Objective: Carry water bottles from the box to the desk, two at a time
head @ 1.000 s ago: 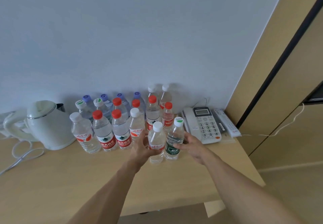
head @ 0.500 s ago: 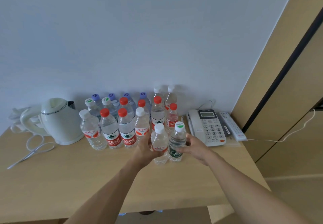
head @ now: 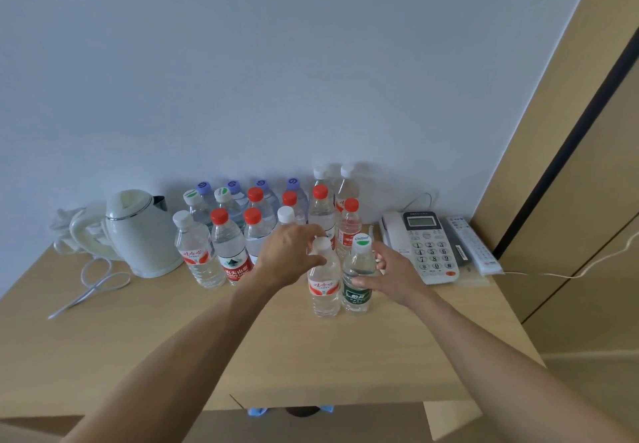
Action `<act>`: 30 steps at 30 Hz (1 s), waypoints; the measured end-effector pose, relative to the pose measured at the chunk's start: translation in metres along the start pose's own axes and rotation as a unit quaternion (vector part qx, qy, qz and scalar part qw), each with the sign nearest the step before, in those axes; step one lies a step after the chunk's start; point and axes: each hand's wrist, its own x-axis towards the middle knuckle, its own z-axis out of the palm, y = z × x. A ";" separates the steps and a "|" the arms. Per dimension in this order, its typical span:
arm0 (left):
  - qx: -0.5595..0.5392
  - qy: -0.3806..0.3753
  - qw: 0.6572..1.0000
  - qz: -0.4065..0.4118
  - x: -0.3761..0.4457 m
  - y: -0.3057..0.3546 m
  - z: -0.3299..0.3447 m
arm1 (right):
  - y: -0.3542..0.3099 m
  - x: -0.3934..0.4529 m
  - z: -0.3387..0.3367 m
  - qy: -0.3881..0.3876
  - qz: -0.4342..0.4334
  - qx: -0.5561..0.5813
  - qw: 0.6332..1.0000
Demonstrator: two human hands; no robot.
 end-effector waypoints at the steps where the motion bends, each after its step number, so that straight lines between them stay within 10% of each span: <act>1: 0.021 -0.002 1.000 0.002 0.003 0.002 -0.002 | 0.000 -0.001 0.000 0.009 -0.005 -0.008 1.000; 30: 0.182 0.014 0.983 0.007 0.087 -0.014 0.001 | 0.000 0.005 0.004 0.037 -0.020 -0.053 0.998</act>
